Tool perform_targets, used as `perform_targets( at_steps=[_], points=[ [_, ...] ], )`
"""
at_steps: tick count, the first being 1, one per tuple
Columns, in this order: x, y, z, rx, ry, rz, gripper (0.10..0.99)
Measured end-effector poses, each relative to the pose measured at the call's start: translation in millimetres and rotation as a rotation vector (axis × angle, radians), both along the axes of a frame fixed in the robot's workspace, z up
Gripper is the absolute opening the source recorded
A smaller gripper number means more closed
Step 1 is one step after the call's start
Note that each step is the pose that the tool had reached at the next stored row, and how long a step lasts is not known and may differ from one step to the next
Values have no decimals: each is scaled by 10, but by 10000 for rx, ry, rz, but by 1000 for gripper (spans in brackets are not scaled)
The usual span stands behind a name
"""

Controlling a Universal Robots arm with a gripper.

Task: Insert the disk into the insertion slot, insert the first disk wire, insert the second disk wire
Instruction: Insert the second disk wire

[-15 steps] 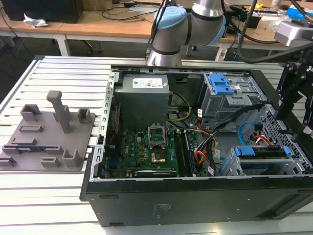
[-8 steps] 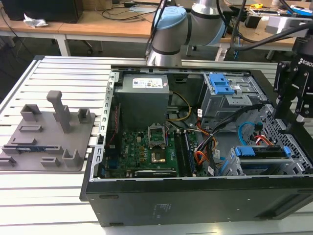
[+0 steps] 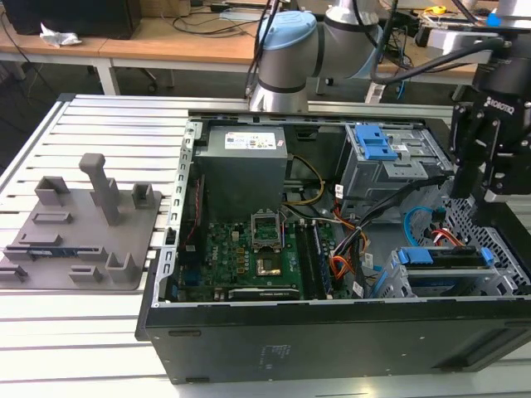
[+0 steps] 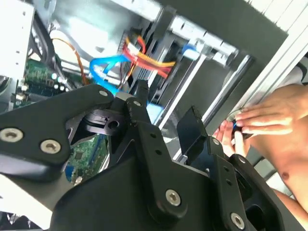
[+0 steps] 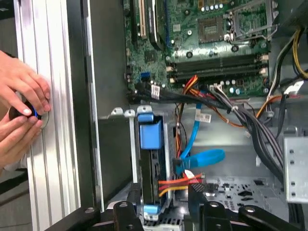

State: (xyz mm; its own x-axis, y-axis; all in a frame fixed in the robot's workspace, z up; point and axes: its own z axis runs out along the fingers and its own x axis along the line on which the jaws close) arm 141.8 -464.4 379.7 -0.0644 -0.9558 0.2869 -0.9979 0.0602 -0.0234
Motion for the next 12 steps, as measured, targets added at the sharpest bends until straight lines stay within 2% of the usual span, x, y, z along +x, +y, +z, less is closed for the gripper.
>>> perform_targets(
  at_steps=[1,4,5,6,9,12],
  points=[
    [-70,4,-6,-7,0,1,518],
    [-103,6,-32,-68,0,87,518],
    [-103,21,-42,-105,0,136,518],
    [-103,85,-59,-169,0,183,502],
    [-104,142,-84,-211,0,240,306],
    [-104,151,-109,-227,-1,297,306]
  ],
)
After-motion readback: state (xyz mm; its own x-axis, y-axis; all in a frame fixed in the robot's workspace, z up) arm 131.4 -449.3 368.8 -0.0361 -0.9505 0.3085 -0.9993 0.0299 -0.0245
